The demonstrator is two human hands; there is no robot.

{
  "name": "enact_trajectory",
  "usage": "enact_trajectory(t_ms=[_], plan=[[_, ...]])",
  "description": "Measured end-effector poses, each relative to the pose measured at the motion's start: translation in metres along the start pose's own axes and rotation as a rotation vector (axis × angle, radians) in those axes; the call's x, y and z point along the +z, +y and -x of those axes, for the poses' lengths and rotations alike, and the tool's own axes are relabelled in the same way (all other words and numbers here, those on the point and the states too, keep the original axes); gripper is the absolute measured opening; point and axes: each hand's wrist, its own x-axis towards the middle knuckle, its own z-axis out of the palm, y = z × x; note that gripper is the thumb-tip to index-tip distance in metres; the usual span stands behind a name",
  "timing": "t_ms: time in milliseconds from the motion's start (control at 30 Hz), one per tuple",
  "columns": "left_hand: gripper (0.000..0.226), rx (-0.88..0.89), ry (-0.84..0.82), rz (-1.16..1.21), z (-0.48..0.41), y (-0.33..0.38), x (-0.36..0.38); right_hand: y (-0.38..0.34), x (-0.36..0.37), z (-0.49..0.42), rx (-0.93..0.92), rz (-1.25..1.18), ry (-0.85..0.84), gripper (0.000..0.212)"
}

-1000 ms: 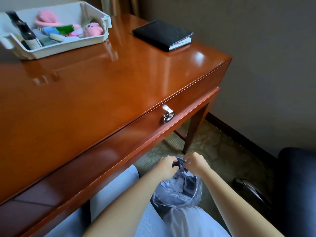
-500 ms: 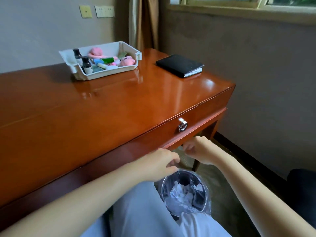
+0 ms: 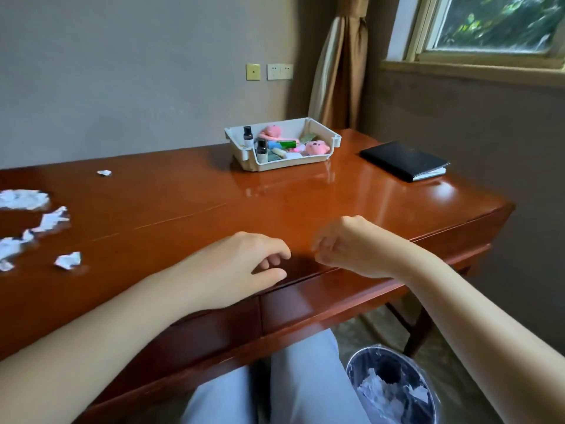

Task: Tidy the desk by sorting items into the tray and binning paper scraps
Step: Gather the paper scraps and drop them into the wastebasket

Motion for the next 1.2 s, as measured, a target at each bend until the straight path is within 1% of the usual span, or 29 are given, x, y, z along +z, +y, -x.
enact_trajectory(t_ms=[133,233,367,533,667,767,833,967,1033,1100,1200], plan=[[0.028,-0.146,0.086,-0.019,0.040,-0.040,-0.020,-0.039,0.004,-0.028,-0.117,0.014,-0.014,0.007],[0.028,-0.270,0.139,-0.016,0.068,-0.070,-0.030,-0.070,0.013,-0.052,-0.200,0.009,-0.042,0.018],[0.029,-0.422,0.205,-0.047,0.106,-0.106,-0.034,-0.113,0.032,-0.083,-0.275,0.015,-0.071,0.025],[0.029,-0.589,0.309,-0.082,0.153,-0.142,-0.032,-0.162,0.062,-0.116,-0.378,0.007,-0.087,0.032],[0.032,-0.804,0.434,-0.163,0.188,-0.164,-0.031,-0.199,0.085,-0.138,-0.433,0.020,-0.112,0.035],[0.038,-0.913,0.453,-0.214,0.209,-0.181,-0.030,-0.223,0.097,-0.152,-0.457,0.032,-0.105,0.038],[0.037,-0.948,0.456,-0.203,0.220,-0.193,-0.026,-0.239,0.104,-0.160,-0.495,0.042,-0.090,0.037],[0.018,-0.964,0.523,-0.162,0.232,-0.207,-0.020,-0.263,0.118,-0.172,-0.481,-0.017,-0.091,0.038],[0.010,-0.942,0.559,-0.160,0.234,-0.212,-0.019,-0.272,0.125,-0.177,-0.487,-0.029,-0.080,0.030],[0.008,-0.922,0.605,-0.159,0.238,-0.218,-0.018,-0.279,0.130,-0.180,-0.495,-0.041,-0.067,0.022],[0.009,-0.946,0.673,-0.145,0.251,-0.231,-0.020,-0.289,0.136,-0.183,-0.536,-0.060,-0.070,0.019]])
